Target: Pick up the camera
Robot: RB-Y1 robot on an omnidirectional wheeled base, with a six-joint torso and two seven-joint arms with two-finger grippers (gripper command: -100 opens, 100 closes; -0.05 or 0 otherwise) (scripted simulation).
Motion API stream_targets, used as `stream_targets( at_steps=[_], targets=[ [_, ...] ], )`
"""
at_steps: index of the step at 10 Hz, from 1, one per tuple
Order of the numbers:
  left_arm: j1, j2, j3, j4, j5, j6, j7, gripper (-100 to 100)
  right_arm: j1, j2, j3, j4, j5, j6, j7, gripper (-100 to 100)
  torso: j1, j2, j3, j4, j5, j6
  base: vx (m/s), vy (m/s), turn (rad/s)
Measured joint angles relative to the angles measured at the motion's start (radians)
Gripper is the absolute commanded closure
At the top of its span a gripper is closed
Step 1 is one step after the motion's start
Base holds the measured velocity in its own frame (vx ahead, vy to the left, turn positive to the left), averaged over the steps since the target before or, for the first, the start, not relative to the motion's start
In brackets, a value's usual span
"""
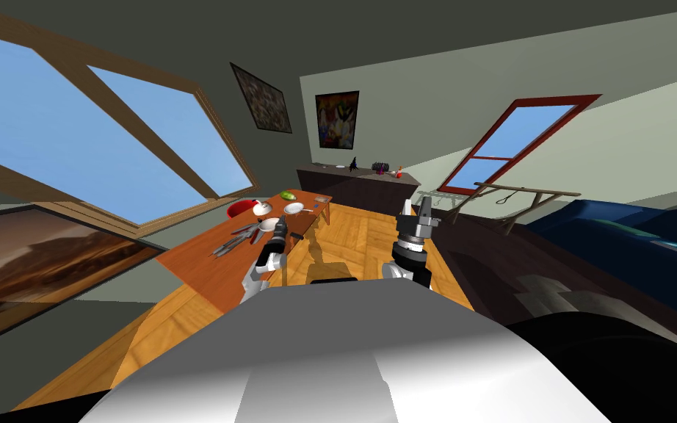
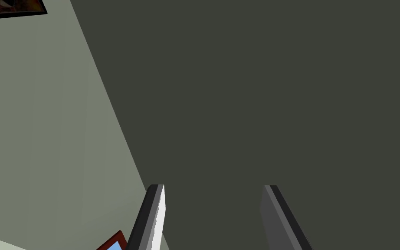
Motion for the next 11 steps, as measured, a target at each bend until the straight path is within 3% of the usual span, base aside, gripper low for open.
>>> stream_targets(
  at_steps=[2,5,11],
  targets=[
    [-0.034,0.003,0.014,0.042,0.014,0.046,-0.006,-100,0.0,0.0,0.0,0.0,0.0,0.0,0.0,0,0.0,0.0,0.0,0.0,0.0,0.0,-0.011,0.015,-0.004],
    [-0.064,0.007,0.019,0.114,0.028,0.062,-0.008,-100,0.0,0.0,0.0,0.0,0.0,0.0,0.0,0,0.0,-0.001,0.0,0.0,0.0,0.0,-0.013,0.023,-0.017],
    [-0.152,0.005,0.037,0.265,0.061,0.141,-0.02,-100,0.0,0.0,0.0,0.0,0.0,0.0,0.0,0,0.001,-0.001,0.0,0.0,0.0,0.0,-0.007,0.025,-0.02]
  ],
)
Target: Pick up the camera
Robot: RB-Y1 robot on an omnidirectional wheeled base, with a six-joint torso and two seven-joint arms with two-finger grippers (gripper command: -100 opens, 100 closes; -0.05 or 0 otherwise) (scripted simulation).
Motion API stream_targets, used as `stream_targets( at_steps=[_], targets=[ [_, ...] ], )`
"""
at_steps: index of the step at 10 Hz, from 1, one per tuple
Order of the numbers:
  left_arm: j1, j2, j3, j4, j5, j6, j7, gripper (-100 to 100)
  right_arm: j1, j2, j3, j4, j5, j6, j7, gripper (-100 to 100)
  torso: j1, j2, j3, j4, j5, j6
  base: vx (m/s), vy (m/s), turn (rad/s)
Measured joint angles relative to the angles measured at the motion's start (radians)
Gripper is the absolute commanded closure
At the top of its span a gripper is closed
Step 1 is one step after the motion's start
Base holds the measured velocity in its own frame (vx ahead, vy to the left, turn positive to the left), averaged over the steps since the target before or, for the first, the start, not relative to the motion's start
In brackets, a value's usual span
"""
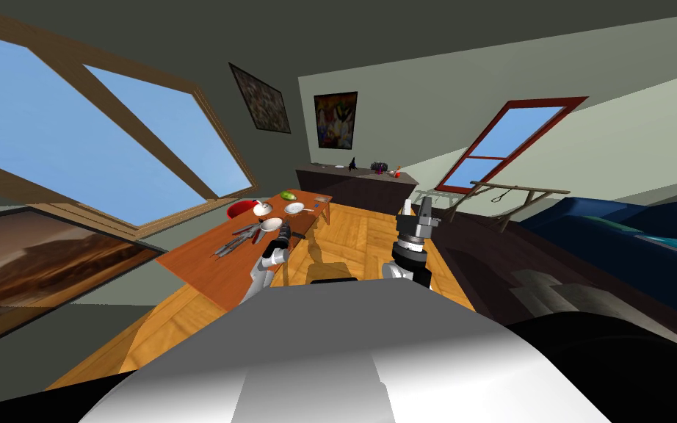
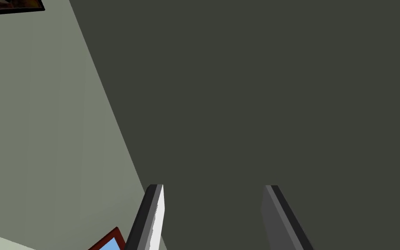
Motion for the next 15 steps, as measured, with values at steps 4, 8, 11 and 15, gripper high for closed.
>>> stream_targets(
  at_steps=[4,8,11,15],
  targets=[
    [-0.079,-0.007,0.014,0.127,0.02,0.065,-0.008,-100,0.0,0.0,0.0,0.0,0.0,0.0,0.0,0,0.0,-0.001,0.0,0.0,0.0,0.0,0.0,0.031,-0.036],
    [-0.149,-0.014,0.02,0.251,0.04,0.125,-0.013,-100,0.0,0.0,0.0,0.0,0.0,0.0,0.0,0,0.0,-0.001,-0.001,0.0,0.0,0.0,0.006,0.035,-0.045],
    [-0.191,-0.016,0.019,0.334,0.056,0.172,-0.012,-100,0.0,0.0,0.0,0.0,0.0,0.0,0.0,0,0.0,-0.001,-0.001,0.0,0.0,0.0,0.008,0.033,-0.057],
    [-0.253,-0.024,0.022,0.427,0.069,0.221,-0.012,-100,0.0,0.0,0.0,0.0,0.0,0.0,0.0,0,-0.001,-0.001,-0.001,0.0,0.0,0.0,0.007,0.021,-0.037]
  ],
)
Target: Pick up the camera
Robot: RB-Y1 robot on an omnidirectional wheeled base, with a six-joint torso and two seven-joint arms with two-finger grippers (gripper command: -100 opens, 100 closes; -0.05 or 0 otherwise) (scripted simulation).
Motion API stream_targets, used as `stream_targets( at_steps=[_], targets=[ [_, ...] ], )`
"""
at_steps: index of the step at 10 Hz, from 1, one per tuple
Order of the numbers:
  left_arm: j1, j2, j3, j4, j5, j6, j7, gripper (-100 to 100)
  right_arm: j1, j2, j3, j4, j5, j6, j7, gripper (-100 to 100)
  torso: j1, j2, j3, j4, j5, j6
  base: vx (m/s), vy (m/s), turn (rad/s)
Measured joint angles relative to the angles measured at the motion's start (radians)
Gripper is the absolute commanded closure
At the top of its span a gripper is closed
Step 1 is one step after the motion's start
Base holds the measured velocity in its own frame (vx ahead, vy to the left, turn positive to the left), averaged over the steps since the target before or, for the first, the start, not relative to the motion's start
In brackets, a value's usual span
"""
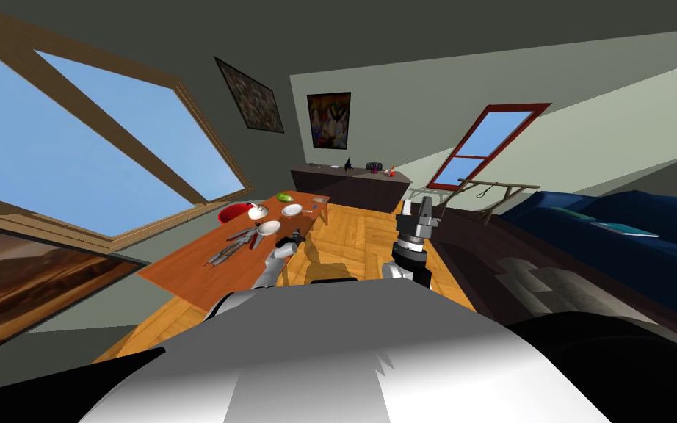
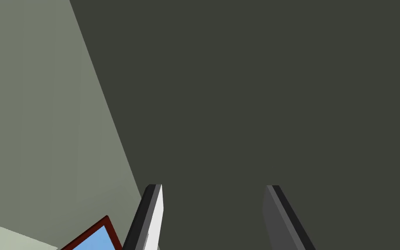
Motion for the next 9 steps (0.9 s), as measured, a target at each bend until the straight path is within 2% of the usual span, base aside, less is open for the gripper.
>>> stream_targets(
  at_steps=[4,6,9],
  targets=[
    [-0.07,-0.004,-0.005,0.108,0.023,0.058,0.001,-100,0.0,0.0,0.0,0.0,0.0,0.0,0.0,0,0.001,0.0,0.0,0.0,0.0,0.0,0.01,0.039,-0.061],
    [-0.089,-0.016,0.003,0.133,0.013,0.099,0.007,-100,0.0,0.0,0.0,0.0,0.0,0.0,0.0,0,0.001,0.0,0.0,0.0,0.0,0.0,0.015,0.039,-0.057],
    [-0.132,-0.013,-0.004,0.208,0.033,0.123,0.006,-100,0.0,0.0,0.0,0.0,0.0,0.0,0.0,0,0.001,0.0,0.0,0.0,0.0,0.0,0.01,0.027,-0.04]
  ],
)
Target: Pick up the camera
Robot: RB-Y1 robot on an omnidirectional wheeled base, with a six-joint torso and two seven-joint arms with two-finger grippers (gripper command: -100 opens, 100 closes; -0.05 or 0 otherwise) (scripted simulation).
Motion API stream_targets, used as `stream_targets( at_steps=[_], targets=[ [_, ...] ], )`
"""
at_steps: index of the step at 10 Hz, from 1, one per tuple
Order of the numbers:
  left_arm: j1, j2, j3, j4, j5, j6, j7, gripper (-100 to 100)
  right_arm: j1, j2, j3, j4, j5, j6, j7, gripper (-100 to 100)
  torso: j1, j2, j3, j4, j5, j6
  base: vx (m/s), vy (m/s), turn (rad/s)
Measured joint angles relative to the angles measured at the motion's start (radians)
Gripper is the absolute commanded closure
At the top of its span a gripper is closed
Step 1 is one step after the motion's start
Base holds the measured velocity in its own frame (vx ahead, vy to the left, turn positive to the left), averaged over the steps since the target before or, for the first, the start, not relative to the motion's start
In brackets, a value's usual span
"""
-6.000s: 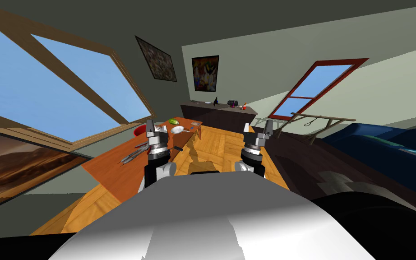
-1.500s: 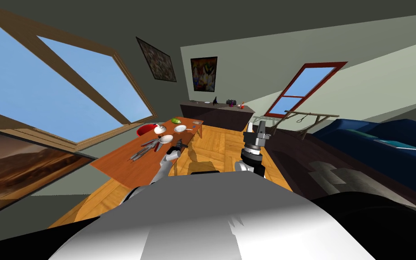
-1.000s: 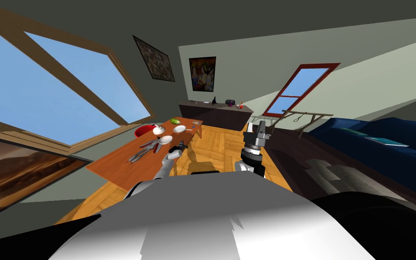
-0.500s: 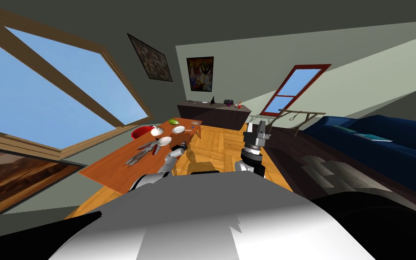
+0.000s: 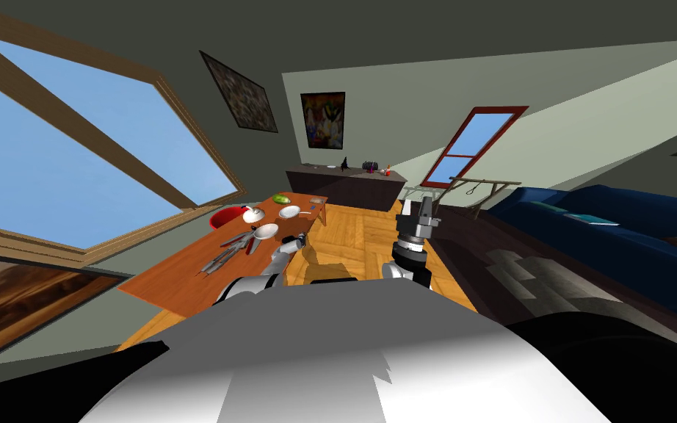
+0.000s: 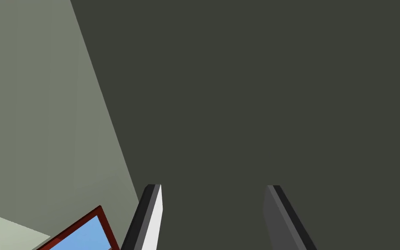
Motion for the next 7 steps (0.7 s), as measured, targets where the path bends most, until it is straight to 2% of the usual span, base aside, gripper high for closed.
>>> stream_targets(
  at_steps=[3,7],
  targets=[
    [-0.034,-0.008,0.001,0.049,-0.007,0.044,0.012,-100,0.0,0.0,0.0,0.0,0.0,0.0,0.0,0,0.001,0.0,0.0,0.0,0.0,0.0,0.009,0.037,-0.032],
    [-0.083,-0.003,-0.006,0.131,0.011,0.075,0.01,-100,0.0,0.0,0.0,0.0,0.0,0.0,0.0,0,0.001,0.0,0.0,0.0,0.0,0.0,0.013,0.042,-0.047]
  ],
)
